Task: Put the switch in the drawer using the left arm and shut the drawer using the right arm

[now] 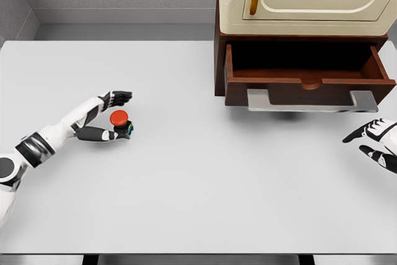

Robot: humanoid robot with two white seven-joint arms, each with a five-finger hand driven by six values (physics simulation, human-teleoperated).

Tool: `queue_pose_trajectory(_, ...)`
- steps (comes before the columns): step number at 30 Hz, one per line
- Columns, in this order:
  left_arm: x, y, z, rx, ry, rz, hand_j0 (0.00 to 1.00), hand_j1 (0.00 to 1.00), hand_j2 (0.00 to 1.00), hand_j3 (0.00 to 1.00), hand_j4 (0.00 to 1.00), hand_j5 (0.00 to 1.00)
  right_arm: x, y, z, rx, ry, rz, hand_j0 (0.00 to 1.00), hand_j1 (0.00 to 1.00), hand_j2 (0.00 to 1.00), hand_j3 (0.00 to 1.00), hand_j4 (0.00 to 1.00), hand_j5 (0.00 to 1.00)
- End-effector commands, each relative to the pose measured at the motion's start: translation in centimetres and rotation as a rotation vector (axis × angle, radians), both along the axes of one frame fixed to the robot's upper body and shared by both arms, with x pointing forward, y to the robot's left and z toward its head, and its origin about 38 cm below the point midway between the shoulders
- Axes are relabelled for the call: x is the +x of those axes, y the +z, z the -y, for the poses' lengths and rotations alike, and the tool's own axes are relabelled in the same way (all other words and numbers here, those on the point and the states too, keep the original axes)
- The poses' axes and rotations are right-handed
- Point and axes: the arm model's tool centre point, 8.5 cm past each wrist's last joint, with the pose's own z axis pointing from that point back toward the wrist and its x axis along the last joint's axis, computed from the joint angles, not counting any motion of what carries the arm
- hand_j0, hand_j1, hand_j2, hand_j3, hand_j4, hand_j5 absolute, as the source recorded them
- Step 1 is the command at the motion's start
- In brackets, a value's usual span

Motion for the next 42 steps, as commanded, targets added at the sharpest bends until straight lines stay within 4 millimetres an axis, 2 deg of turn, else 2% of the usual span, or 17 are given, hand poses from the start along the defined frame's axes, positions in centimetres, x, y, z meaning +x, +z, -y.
queue_pose_trajectory(1, -0.1, -0.4, -0.3, 0.0, 0.008, -0.015, 0.82, 0.82, 0.82, 0.82, 0.82, 0.82, 0.0, 0.1, 0.0, 0.006, -0.002, 0.0, 0.56, 0.56, 0.56, 0.56, 0.56, 0.56)
queue_pose_trajectory(3, 0.0, -0.6, -0.3, 0.004, 0.015, -0.032, 0.78, 0.78, 0.78, 0.78, 0.78, 0.78, 0.1, 0.1, 0.0, 0.004, -0.001, 0.002, 0.57, 0.57, 0.57, 0.57, 0.57, 0.57)
queue_pose_trajectory(11, -0.5, -1.1, 0.4, 0.014, -0.011, -0.04, 0.78, 0.78, 0.78, 0.78, 0.78, 0.78, 0.1, 0.3, 0.1, 0.001, 0.0, 0.004, 0.58, 0.58, 0.58, 0.58, 0.58, 0.58)
queue_pose_trajectory(13, -0.6, -1.0, 0.5, 0.013, -0.015, -0.037, 0.7, 0.7, 0.7, 0.7, 0.7, 0.7, 0.2, 0.3, 0.1, -0.001, 0.0, 0.005, 0.58, 0.58, 0.58, 0.58, 0.58, 0.58)
queue_pose_trajectory(17, -0.7, -1.1, 0.5, 0.011, -0.017, -0.037, 0.61, 0.61, 0.61, 0.61, 0.61, 0.61, 0.1, 0.2, 0.1, 0.003, -0.001, 0.004, 0.58, 0.58, 0.58, 0.58, 0.58, 0.58)
queue_pose_trajectory(19, -0.6, -0.9, 0.6, 0.009, -0.018, -0.032, 0.5, 0.5, 0.5, 0.5, 0.5, 0.5, 0.1, 0.2, 0.1, 0.005, -0.002, 0.003, 0.58, 0.58, 0.58, 0.58, 0.58, 0.58)
queue_pose_trajectory(22, -0.6, -0.8, 0.6, 0.007, -0.021, -0.027, 0.46, 0.46, 0.46, 0.46, 0.46, 0.46, 0.0, 0.0, 0.1, 0.007, -0.002, -0.002, 0.58, 0.58, 0.58, 0.58, 0.58, 0.58)
queue_pose_trajectory(30, 0.0, 1.4, 1.5, -0.005, -0.044, 0.027, 0.44, 0.44, 0.44, 0.44, 0.44, 0.44, -0.2, -0.3, -0.1, 0.01, -0.001, -0.008, 0.59, 0.59, 0.59, 0.59, 0.59, 0.59)
queue_pose_trajectory(42, 0.8, 5.8, 4.7, -0.004, -0.127, 0.159, 0.4, 0.4, 0.4, 0.4, 0.4, 0.4, -0.5, -1.3, -0.7, 0.037, 0.0, -0.024, 0.59, 0.59, 0.59, 0.59, 0.59, 0.59)
